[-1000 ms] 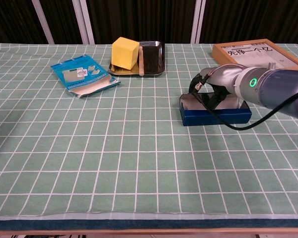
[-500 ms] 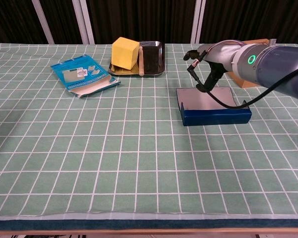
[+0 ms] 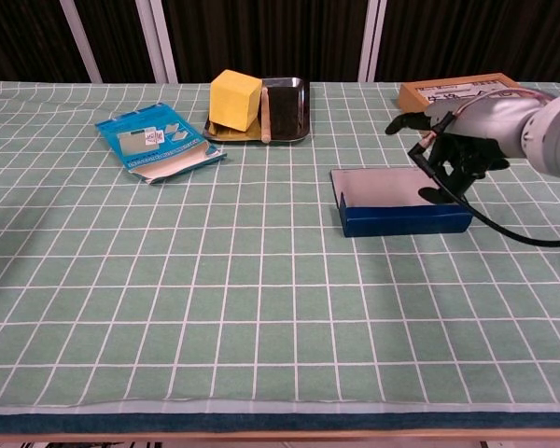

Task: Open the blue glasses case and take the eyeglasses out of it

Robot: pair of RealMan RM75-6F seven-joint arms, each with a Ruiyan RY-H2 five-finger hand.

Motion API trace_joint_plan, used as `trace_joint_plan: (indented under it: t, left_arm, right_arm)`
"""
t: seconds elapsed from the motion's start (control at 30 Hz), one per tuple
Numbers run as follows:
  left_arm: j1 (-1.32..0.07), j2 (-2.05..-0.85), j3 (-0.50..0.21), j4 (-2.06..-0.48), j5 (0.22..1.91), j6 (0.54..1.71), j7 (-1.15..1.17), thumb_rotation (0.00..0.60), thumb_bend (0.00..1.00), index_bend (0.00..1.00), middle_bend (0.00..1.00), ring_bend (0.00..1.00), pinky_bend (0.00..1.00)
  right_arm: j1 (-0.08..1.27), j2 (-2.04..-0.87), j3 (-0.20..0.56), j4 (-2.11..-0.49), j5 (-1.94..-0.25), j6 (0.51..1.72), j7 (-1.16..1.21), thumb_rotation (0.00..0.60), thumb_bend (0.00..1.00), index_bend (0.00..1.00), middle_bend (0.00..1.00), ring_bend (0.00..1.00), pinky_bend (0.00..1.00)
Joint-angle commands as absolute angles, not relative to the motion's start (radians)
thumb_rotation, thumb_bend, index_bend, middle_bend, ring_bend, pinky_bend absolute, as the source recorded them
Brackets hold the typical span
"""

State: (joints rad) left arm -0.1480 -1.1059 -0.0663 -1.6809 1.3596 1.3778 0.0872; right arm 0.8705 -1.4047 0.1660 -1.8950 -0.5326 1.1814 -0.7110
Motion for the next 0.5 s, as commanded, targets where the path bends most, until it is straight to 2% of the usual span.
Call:
trace_joint_plan:
  t: [0.03, 0.5]
  left_arm:
    - [-0.148, -1.106, -0.066, -1.682, 1.359, 1.377, 0.087, 0.6, 0.05, 0.0, 0.0, 0.0, 0.0]
    - [-0.149, -1.104, -0.071, -1.678, 1.351, 1.371, 0.076, 0.6, 0.05, 0.0, 0.0, 0.0, 0.0]
  right_arm:
    - [0.866, -1.418, 0.147, -1.896, -0.512, 1.168, -0.714, 0.6, 0.49, 0.12, 0.85, 0.9, 1.0]
    - [0.882, -1.491, 0.14, -1.839, -0.453, 1.137, -0.714, 0.6, 0.49, 0.15, 0.85, 0.9, 1.0]
